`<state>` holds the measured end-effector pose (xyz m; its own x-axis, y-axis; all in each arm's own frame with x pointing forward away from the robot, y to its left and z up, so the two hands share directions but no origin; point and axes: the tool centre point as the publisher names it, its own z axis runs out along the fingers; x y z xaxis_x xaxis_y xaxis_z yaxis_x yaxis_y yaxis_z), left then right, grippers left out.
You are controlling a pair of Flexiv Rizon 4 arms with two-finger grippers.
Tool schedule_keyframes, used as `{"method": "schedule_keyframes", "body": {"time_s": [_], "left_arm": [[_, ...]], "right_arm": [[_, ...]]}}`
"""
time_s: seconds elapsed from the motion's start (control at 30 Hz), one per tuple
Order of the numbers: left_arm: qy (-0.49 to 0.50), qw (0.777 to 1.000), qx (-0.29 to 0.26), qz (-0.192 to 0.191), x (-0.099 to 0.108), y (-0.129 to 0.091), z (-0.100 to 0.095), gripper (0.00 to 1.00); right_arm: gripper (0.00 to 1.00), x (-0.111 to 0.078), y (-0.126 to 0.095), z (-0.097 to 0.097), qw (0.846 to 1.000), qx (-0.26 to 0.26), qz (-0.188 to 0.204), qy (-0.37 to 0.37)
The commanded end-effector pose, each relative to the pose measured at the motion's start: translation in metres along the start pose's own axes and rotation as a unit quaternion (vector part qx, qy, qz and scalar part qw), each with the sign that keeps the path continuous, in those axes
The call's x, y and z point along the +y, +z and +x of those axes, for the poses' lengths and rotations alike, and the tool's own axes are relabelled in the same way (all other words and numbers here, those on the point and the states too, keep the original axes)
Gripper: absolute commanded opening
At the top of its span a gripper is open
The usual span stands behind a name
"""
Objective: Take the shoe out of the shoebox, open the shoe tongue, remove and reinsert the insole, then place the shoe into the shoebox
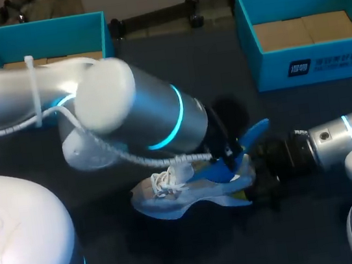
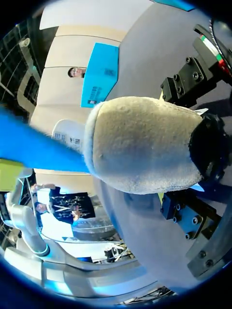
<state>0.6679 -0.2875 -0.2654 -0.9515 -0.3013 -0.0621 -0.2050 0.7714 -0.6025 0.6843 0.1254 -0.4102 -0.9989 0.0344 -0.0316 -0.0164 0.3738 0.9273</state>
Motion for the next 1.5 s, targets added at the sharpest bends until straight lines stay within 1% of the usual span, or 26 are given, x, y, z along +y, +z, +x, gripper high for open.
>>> {"method": "schedule_keyframes", "body": {"time_s": [0.03,0.07,0.17,0.3,0.37,0.4,0.43,0.57,0.6,0.63,0.7,0.77,0.8,0.9,1.47,1.5], "left_arm": [[-0.008,0.998,0.070,0.001,-0.005,-0.015,-0.012,0.00],[-0.014,0.996,0.089,0.003,-0.007,-0.017,-0.013,0.00],[-0.028,0.992,0.120,0.012,-0.013,-0.022,-0.014,0.00],[-0.040,0.988,0.147,0.020,-0.022,-0.029,-0.014,0.00],[-0.044,0.983,0.174,0.028,-0.028,-0.036,-0.014,0.00],[-0.044,0.982,0.179,0.030,-0.030,-0.038,-0.014,0.00],[-0.044,0.980,0.193,0.036,-0.036,-0.046,-0.012,0.00],[-0.042,0.974,0.219,0.050,-0.047,-0.062,-0.007,0.00],[-0.043,0.969,0.237,0.055,-0.051,-0.069,-0.005,0.00],[-0.043,0.968,0.241,0.056,-0.052,-0.071,-0.005,0.00],[-0.043,0.963,0.259,0.066,-0.059,-0.083,-0.004,0.00],[-0.040,0.962,0.260,0.077,-0.066,-0.099,-0.002,0.00],[-0.039,0.961,0.260,0.082,-0.068,-0.103,-0.001,0.00],[-0.048,0.957,0.262,0.114,-0.073,-0.129,-0.002,0.00],[-0.048,0.957,0.262,0.114,-0.073,-0.129,-0.002,0.00],[-0.042,0.956,0.259,0.134,-0.073,-0.137,-0.002,0.00]], "right_arm": [[0.00,0.001,0.001,0.000,1.000,0.000,0.003,0.000],[0.00,0.001,0.001,0.000,1.000,0.000,0.003,0.000],[0.00,0.001,0.001,0.000,1.000,0.000,0.003,0.000],[0.00,0.001,0.001,0.000,1.000,0.000,0.003,0.000],[0.00,0.001,0.001,0.000,1.000,0.000,0.003,0.000],[0.00,0.001,0.001,0.000,1.000,0.000,0.003,0.000],[0.00,0.001,0.001,0.000,1.000,0.000,0.003,0.000],[0.00,0.001,0.001,0.000,1.000,0.000,0.003,0.000],[0.00,0.001,0.001,0.000,1.000,0.000,0.003,0.000],[0.00,0.001,0.001,0.000,1.000,0.000,0.003,0.000],[0.00,0.001,0.001,0.000,1.000,0.000,0.003,0.000],[0.00,0.001,0.001,0.000,1.000,0.000,0.003,0.000],[0.00,0.001,0.001,0.000,1.000,0.000,0.003,0.000],[0.00,0.001,0.001,0.000,1.000,0.000,0.003,0.000],[0.00,0.001,0.001,0.000,1.000,0.000,0.003,0.000],[0.00,0.001,0.001,0.000,1.000,0.000,0.003,0.000]]}}
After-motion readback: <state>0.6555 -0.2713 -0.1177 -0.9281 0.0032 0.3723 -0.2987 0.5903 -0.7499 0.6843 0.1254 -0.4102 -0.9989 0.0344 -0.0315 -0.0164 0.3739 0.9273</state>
